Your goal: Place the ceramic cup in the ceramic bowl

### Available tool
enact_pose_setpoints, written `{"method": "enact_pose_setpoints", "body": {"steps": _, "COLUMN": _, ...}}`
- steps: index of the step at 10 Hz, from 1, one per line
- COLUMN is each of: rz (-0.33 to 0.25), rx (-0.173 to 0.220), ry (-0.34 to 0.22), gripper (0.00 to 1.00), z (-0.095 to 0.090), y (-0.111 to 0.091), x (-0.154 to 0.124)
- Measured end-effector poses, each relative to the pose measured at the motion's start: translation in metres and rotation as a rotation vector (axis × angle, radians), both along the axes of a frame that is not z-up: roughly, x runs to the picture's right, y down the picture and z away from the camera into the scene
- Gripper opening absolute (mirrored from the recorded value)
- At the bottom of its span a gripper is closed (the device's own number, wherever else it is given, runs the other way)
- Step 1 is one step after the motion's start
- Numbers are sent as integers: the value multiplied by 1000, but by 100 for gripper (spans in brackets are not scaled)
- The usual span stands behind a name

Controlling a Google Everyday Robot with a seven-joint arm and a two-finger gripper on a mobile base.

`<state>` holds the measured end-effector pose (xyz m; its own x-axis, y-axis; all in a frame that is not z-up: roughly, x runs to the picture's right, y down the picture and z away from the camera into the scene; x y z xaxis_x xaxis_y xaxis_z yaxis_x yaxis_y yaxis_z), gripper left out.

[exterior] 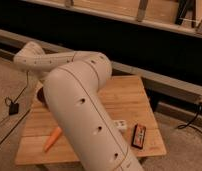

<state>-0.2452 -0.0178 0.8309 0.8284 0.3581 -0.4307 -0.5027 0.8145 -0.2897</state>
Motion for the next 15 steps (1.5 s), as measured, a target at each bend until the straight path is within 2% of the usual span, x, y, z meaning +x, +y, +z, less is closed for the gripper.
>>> {"method": "enact_pose_setpoints", "body": {"steps": 1, "rz": -43, "rx": 51, "ry": 9, "gripper": 0, "z": -5, "y": -9, "x": -6}}
{"method": "enact_pose_setpoints", "body": {"steps": 2, "rz": -66, "rx": 86, "ry": 16, "gripper": 0, "z": -8, "y": -14, "x": -10}}
{"method": "enact_pose_setpoints", "body": {"steps": 4, "rz": -91, "rx": 128, "ry": 13, "gripper": 0, "z": -15, "y": -14, "x": -21}}
{"method": "enact_pose_setpoints", "body": {"steps": 6, "rz": -83, "rx": 116, "ry": -12, "gripper": 0, "z": -17, "y": 0, "x": -34}}
{"method": "enact_pose_setpoints", "body": {"steps": 9, "rz": -34, "rx": 69, "ry": -60, "gripper": 0, "z": -12, "y": 24, "x": -51}}
{"method": "enact_pose_setpoints", "body": {"steps": 12, "rz": -8, "rx": 64, "ry": -91, "gripper": 0, "z": -6, "y": 28, "x": -58}}
{"method": "enact_pose_setpoints", "body": {"steps": 15, "rz": -14, "rx": 57, "ry": -115, "gripper": 0, "z": -1, "y": 34, "x": -64}}
